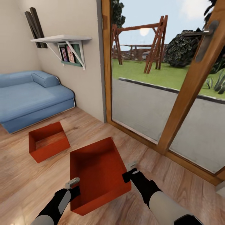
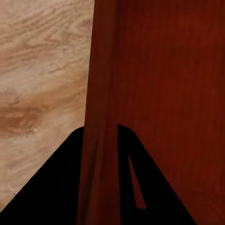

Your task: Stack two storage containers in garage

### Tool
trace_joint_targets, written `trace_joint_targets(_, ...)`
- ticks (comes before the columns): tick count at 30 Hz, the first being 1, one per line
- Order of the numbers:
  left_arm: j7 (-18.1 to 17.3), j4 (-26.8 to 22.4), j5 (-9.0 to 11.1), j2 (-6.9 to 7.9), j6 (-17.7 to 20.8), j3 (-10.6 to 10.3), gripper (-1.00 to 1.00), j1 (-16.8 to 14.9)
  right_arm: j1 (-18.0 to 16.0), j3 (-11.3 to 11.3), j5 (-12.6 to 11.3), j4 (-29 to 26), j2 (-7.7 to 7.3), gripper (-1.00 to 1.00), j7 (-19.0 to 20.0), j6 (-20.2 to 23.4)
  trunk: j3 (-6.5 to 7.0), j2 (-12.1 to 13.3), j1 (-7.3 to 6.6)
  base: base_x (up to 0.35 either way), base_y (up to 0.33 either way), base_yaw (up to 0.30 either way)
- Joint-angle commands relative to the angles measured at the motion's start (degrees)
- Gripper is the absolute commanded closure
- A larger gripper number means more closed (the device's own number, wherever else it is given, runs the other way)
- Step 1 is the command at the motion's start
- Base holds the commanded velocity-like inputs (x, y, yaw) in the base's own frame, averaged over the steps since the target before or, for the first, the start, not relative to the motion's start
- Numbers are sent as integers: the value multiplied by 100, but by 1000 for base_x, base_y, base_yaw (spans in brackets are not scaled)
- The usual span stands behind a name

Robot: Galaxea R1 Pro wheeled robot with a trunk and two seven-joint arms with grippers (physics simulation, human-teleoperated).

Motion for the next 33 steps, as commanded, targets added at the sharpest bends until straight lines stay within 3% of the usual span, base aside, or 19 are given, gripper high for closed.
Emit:
trace_joint_targets(1,45,-12,236,-8,19,46,100,-9,6,277,-102,-9,-3,100,108,33,-5,-2,-1,0,0,291)
trace_joint_targets(25,45,-15,236,-8,19,48,100,-9,15,282,-102,-11,-3,100,108,33,-5,-2,-1,0,0,290)
trace_joint_targets(33,45,-16,236,-8,19,50,100,-9,15,282,-99,-11,-11,100,108,33,-5,-2,-1,0,0,45)
